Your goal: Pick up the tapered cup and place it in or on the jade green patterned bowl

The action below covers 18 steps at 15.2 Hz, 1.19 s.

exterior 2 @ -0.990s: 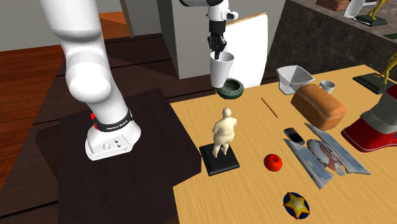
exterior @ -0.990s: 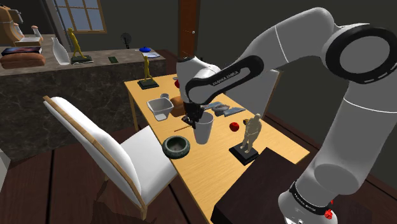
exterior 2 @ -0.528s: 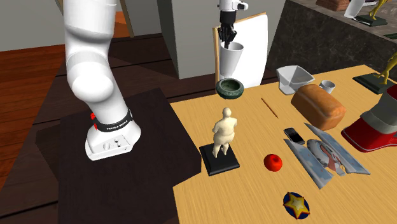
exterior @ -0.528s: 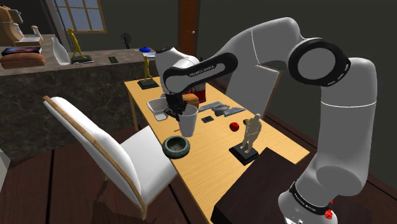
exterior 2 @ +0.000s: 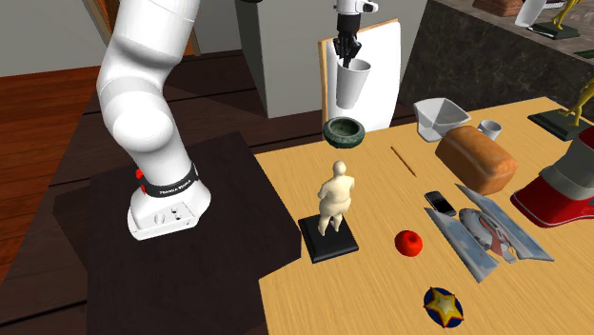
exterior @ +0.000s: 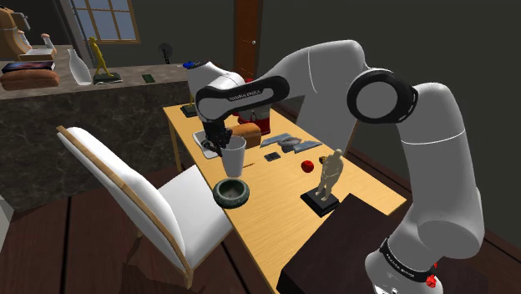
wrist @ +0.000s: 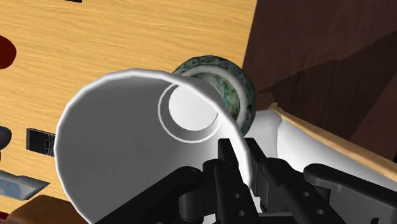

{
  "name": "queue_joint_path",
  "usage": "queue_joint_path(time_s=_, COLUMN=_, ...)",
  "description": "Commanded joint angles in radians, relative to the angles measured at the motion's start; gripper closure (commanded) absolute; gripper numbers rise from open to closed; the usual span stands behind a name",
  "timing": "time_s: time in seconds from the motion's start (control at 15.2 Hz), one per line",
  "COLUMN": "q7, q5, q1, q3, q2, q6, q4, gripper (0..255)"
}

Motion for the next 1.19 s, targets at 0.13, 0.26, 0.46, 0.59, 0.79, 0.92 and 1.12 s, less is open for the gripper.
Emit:
queue_joint_path(time_s=0.13, q7=0.009, q5=-0.008, q1=0.0, q3=-0.004, q2=0.019, q6=0.044, q4=-0.025, gripper=255)
queue_joint_path(time_s=0.26, q7=0.014, q5=-0.011, q1=0.0, q3=-0.006, q2=0.029, q6=0.064, q4=-0.036, gripper=255)
queue_joint_path(time_s=0.46, q7=0.02, q5=-0.017, q1=0.001, q3=-0.01, q2=0.046, q6=0.094, q4=-0.05, gripper=255)
queue_joint_path(time_s=0.59, q7=0.024, q5=-0.022, q1=0.002, q3=-0.012, q2=0.058, q6=0.113, q4=-0.058, gripper=255)
queue_joint_path(time_s=0.79, q7=0.031, q5=-0.028, q1=0.003, q3=-0.016, q2=0.077, q6=0.141, q4=-0.067, gripper=255)
queue_joint_path(time_s=0.92, q7=0.035, q5=-0.033, q1=0.004, q3=-0.019, q2=0.091, q6=0.159, q4=-0.072, gripper=255)
queue_joint_path(time_s=1.12, q7=0.041, q5=-0.039, q1=0.006, q3=-0.024, q2=0.112, q6=0.185, q4=-0.078, gripper=255)
